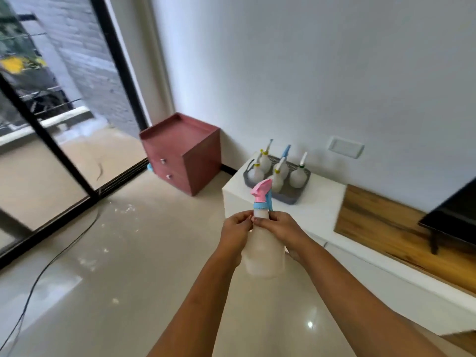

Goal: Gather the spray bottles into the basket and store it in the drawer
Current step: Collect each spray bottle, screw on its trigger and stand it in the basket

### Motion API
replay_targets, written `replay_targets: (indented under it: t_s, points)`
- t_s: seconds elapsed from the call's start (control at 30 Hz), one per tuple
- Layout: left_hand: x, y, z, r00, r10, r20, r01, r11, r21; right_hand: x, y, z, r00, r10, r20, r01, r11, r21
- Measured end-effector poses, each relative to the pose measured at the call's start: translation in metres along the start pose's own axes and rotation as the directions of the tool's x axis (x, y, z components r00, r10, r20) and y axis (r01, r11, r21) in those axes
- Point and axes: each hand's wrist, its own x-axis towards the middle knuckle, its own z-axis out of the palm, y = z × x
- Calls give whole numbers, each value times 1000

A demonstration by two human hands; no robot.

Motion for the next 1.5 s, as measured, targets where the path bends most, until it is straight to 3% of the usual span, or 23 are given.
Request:
replay_targets:
  t_s: [0.37, 0.5, 0.77, 1.17, 1.5]
  points:
    - [185, 46, 81, 968, -107, 228, 106, 994, 16, 153, -10, -89, 966, 11, -260, -25, 998, -50]
    - [265, 72, 93, 938, -192, 290, 197, 980, 11, 214, -26, -109, 956, 28, -291, -48, 997, -62]
    - [372, 87, 134, 879, -275, 390, 230, 960, 160, 307, -21, -139, 902, 46, -429, -72, 996, -46]
    - [499, 37, 199, 820, -460, 341, 326, 865, 382, 426, 39, -195, 894, 129, -429, -210, 967, -146]
    - [553, -10, 241, 820, -555, 142, 429, 759, 490, 490, 97, -220, 903, 233, -361, -294, 948, -124]
